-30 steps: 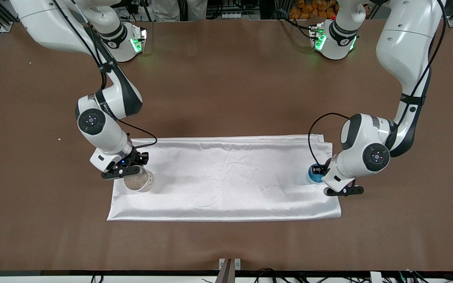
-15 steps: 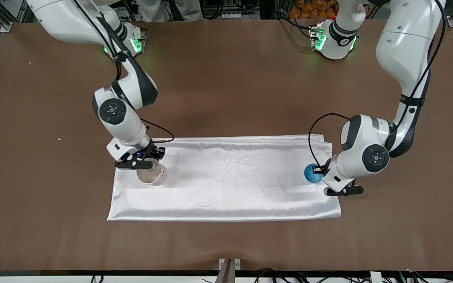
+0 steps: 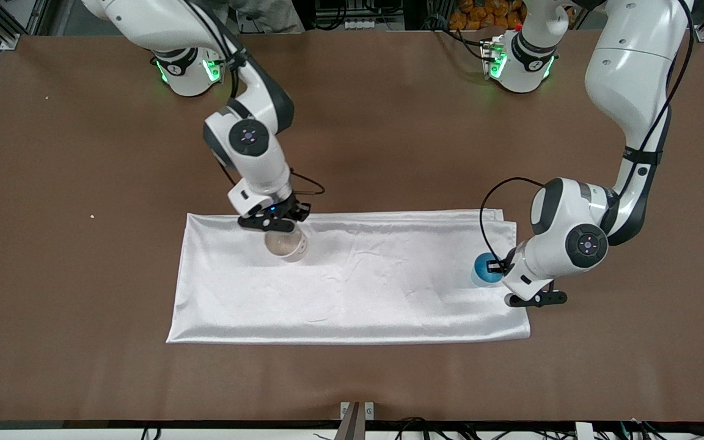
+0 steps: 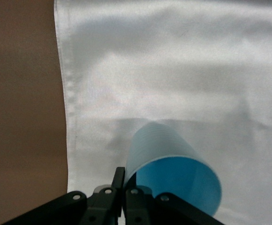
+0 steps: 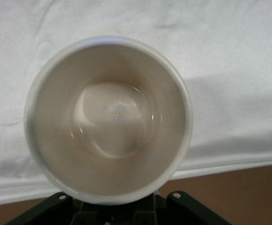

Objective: Place blue cup into white mug on table

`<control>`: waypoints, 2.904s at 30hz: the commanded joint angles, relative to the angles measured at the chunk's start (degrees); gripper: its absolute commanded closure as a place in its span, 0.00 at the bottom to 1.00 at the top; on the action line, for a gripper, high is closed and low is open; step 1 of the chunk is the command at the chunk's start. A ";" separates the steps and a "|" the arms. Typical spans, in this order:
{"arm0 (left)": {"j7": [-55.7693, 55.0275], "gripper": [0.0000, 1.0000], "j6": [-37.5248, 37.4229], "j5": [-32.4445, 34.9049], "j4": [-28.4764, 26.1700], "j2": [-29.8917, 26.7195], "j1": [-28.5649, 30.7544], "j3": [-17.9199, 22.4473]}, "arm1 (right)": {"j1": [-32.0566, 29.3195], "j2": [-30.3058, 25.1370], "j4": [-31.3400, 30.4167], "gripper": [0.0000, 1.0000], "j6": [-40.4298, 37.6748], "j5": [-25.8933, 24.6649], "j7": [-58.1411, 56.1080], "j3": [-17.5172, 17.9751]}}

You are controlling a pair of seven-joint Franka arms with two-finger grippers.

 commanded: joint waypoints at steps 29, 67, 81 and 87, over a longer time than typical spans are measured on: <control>-7.34 1.00 -15.43 1.18 4.63 -11.23 -1.79 -0.40 | 21.93 2.48 -1.77 1.00 -0.21 -2.12 24.94 -2.99; -9.09 1.00 -20.62 1.36 7.35 -12.55 -1.88 -2.16 | 27.29 4.68 -0.98 0.00 -0.39 -5.99 43.58 -3.26; -14.37 1.00 -22.02 1.36 7.35 -12.99 -1.79 -5.94 | 26.68 1.43 6.58 0.00 -14.62 -5.47 45.35 -0.27; -16.65 1.00 -22.11 1.54 7.35 -13.78 -1.79 -8.13 | 23.87 0.37 6.49 0.00 -15.85 -5.47 42.72 -0.44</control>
